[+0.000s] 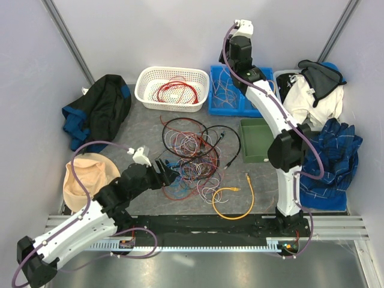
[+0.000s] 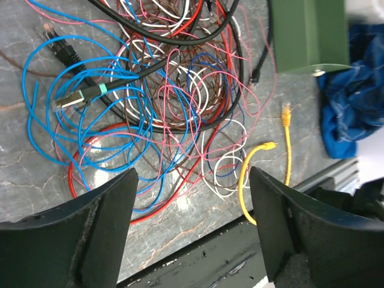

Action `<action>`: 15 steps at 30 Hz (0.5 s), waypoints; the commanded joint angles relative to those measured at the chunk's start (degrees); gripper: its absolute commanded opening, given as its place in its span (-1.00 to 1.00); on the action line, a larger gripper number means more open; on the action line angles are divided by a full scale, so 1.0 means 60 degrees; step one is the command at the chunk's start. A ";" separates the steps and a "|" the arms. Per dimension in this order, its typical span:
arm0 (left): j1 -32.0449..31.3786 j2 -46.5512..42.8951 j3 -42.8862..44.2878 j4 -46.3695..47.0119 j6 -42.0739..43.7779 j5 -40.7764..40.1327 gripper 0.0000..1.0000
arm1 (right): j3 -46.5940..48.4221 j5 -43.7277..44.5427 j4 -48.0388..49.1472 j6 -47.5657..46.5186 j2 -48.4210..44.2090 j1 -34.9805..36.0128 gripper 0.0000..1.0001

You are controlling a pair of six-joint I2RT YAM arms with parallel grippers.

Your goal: Untangle the cables

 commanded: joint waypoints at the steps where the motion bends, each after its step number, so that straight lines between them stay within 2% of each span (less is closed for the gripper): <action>1: 0.0010 -0.0906 -0.0461 0.0260 -0.0678 -0.0133 0.54 | 0.1067 0.0093 0.0663 -0.0039 0.0908 -0.0300 -1.00; 5: 0.0010 -0.0922 -0.0477 0.0187 -0.0487 -0.0396 0.51 | 0.1332 0.0122 0.0809 -0.0039 0.1743 -0.0329 -1.00; 12: 0.0010 0.0176 -0.0418 0.0392 -0.0282 -0.0353 0.50 | 0.1170 0.0079 0.0869 -0.0009 0.2841 -0.0432 -1.00; 13: 0.0010 0.0409 -0.0418 0.0407 -0.0253 -0.0353 0.50 | 0.1243 0.0078 0.0752 -0.0009 0.2945 -0.0446 -0.79; 15: 0.0010 0.0558 -0.0345 0.0495 -0.0151 -0.0251 0.50 | 0.1608 0.0078 0.0169 0.0078 0.3121 -0.0476 -0.16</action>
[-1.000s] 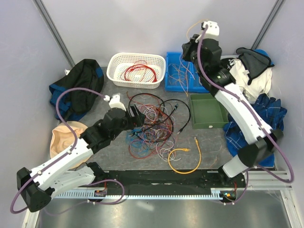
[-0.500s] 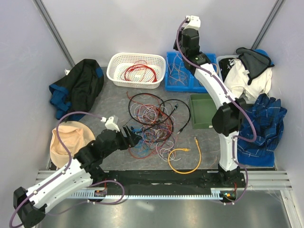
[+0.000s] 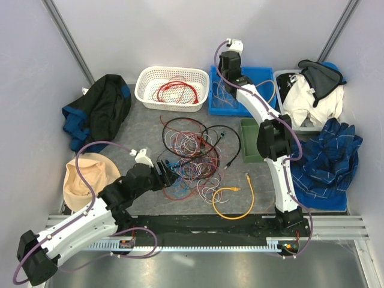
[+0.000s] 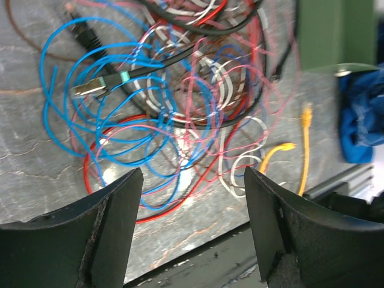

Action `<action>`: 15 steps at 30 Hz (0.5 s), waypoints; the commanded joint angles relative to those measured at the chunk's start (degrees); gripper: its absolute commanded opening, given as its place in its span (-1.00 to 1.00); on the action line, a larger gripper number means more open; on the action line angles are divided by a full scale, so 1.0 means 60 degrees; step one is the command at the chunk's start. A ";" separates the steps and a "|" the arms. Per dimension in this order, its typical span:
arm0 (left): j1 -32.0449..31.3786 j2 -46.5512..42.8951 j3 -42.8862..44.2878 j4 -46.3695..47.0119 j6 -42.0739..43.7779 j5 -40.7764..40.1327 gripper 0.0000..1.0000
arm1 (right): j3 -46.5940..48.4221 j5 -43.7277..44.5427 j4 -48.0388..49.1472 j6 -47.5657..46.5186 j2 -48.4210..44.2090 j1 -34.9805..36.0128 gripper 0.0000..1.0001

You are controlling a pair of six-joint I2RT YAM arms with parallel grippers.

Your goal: Untangle the cables

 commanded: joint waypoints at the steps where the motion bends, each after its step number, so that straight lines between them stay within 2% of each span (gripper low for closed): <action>1: 0.0010 0.0452 0.0107 0.0458 0.0148 -0.0072 0.50 | 0.0829 0.0074 -0.0609 0.0205 0.0251 -0.0072 0.35; 4: 0.0010 0.0512 0.0254 0.0487 0.0295 0.0001 0.51 | 0.1430 0.0337 -0.1912 0.0572 0.0017 -0.0072 0.96; 7: 0.0010 0.0512 0.0283 0.0590 0.0281 0.0074 0.51 | 0.1563 0.0221 -0.2865 0.0880 -0.0407 -0.0072 0.96; 15: 0.0010 0.0629 0.0005 0.1073 0.0208 0.0748 0.52 | -0.0633 0.0001 -0.3438 0.1466 -0.2355 -0.0086 0.96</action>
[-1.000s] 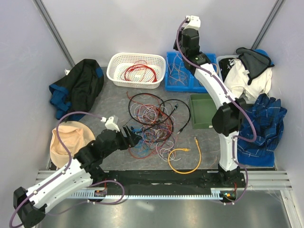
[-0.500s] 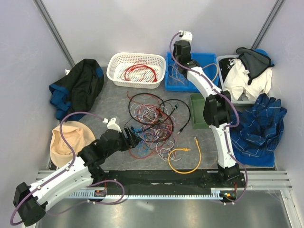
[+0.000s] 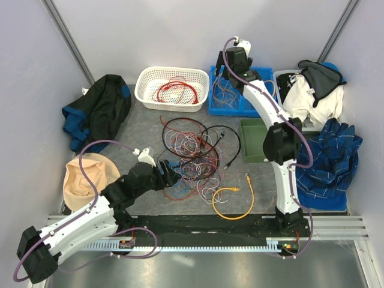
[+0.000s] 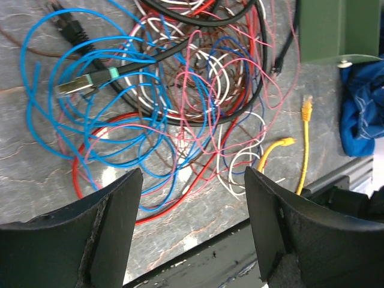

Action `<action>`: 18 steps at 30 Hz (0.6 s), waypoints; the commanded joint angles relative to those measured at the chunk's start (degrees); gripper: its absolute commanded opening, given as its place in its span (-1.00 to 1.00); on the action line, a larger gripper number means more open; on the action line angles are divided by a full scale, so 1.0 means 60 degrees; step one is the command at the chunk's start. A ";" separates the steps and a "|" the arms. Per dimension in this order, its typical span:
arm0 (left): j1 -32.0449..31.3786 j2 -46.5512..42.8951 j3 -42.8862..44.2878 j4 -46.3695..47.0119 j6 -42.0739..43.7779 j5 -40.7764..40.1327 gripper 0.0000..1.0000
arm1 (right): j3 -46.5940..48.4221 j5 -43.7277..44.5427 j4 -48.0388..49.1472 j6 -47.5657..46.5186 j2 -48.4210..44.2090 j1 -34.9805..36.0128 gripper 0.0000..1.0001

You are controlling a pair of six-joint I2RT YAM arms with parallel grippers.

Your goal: Untangle the cables

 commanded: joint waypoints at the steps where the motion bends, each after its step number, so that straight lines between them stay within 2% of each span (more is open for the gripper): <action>1: 0.0010 0.0035 0.0005 0.0582 0.0175 0.0442 0.53 | -0.0928 -0.0130 -0.0419 0.0538 -0.1671 -0.0017 0.96; 4: 0.0010 -0.0155 -0.0024 0.0582 0.0087 0.0428 0.54 | -0.2756 -0.0510 0.0223 0.0771 -0.3119 0.0085 0.96; 5: 0.0010 -0.0199 -0.0068 0.0596 0.0014 0.0297 0.55 | -0.4125 -0.0497 0.0878 0.0860 -0.4124 0.0347 0.96; 7: 0.0010 -0.0345 -0.0112 0.0611 -0.0103 0.0034 0.56 | -0.5698 -0.0555 0.1803 0.0977 -0.5184 0.0845 0.96; 8: 0.0010 -0.0375 -0.0142 0.0625 -0.0205 -0.0200 0.58 | -0.7026 -0.0497 0.2460 0.1050 -0.6102 0.1427 0.96; 10: 0.0010 -0.0419 -0.0113 0.0640 -0.0236 -0.0304 0.58 | -0.8249 -0.0365 0.2977 0.1255 -0.6913 0.1958 0.96; 11: 0.0024 -0.0419 -0.0040 0.0597 -0.0264 -0.0319 0.59 | -0.9429 -0.0437 0.3516 0.1459 -0.7613 0.2338 0.96; 16: -0.0005 -0.0244 -0.0010 0.0771 -0.0455 0.0105 0.57 | -1.2206 -0.0717 0.3873 0.2017 -0.9258 0.2897 0.89; 18: -0.0005 0.0078 -0.0069 0.1324 -0.0193 0.0747 0.56 | -1.3465 -0.0512 0.3887 0.2149 -1.0195 0.3205 0.85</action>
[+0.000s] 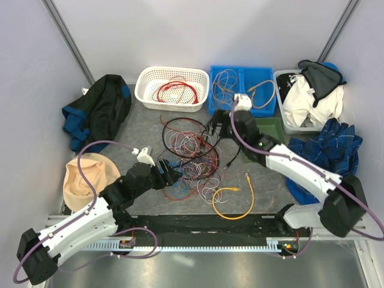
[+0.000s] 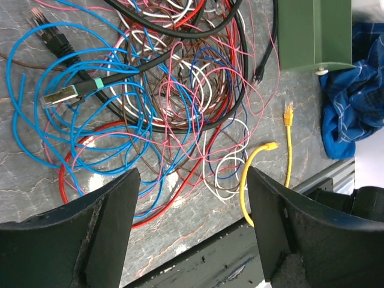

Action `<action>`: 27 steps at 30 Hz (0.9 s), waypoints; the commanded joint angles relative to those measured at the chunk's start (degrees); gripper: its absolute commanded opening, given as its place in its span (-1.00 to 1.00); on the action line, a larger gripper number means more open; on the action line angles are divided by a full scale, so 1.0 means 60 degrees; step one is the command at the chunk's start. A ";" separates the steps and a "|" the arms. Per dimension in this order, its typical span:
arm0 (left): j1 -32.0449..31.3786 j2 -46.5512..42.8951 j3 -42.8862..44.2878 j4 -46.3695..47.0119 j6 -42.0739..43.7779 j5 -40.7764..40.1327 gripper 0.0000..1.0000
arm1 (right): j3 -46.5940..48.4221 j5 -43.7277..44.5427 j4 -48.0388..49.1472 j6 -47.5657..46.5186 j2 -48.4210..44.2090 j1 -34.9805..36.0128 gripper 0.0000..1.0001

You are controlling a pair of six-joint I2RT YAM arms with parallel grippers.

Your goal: Untangle the cables

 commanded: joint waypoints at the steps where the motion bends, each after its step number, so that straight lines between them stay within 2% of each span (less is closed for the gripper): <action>1: -0.0034 0.0534 -0.0050 0.1356 0.0132 0.1040 0.56 | -0.2088 0.0293 0.0540 0.0670 -0.1429 0.0254 0.84; 2: -0.0107 0.0738 -0.0109 0.1824 0.0627 0.1870 0.54 | -0.2846 0.0541 0.0569 0.0758 -0.2085 0.0488 0.84; 3: -0.0252 0.1292 -0.0138 0.2858 0.0835 0.2125 0.52 | -0.3201 0.0587 0.0612 0.0962 -0.2381 0.0592 0.84; 4: -0.0703 0.1573 -0.0023 0.3188 0.1040 0.2243 0.50 | -0.3524 0.0660 0.0642 0.1036 -0.2689 0.0680 0.83; 8: -0.2243 0.3768 0.1162 0.3572 0.2517 0.2158 0.40 | -0.4463 0.1011 0.0161 0.1183 -0.4137 0.0827 0.83; 9: -0.2507 0.4802 0.1426 0.3557 0.2681 0.2171 0.35 | -0.4508 0.1143 0.0057 0.1169 -0.4345 0.0841 0.83; 14: -0.3754 0.7636 0.3155 0.3207 0.3034 0.1938 -0.14 | -0.4275 0.1393 -0.0689 0.0921 -0.5385 0.0856 0.84; 23: -0.4106 0.9657 0.4372 0.2987 0.3021 0.1161 -0.17 | -0.4274 0.1524 -0.1642 0.0744 -0.6586 0.0856 0.86; 27: -0.4106 0.9882 0.4417 0.2664 0.2683 0.0751 -0.14 | -0.4303 0.1510 -0.1863 0.0744 -0.6881 0.0856 0.86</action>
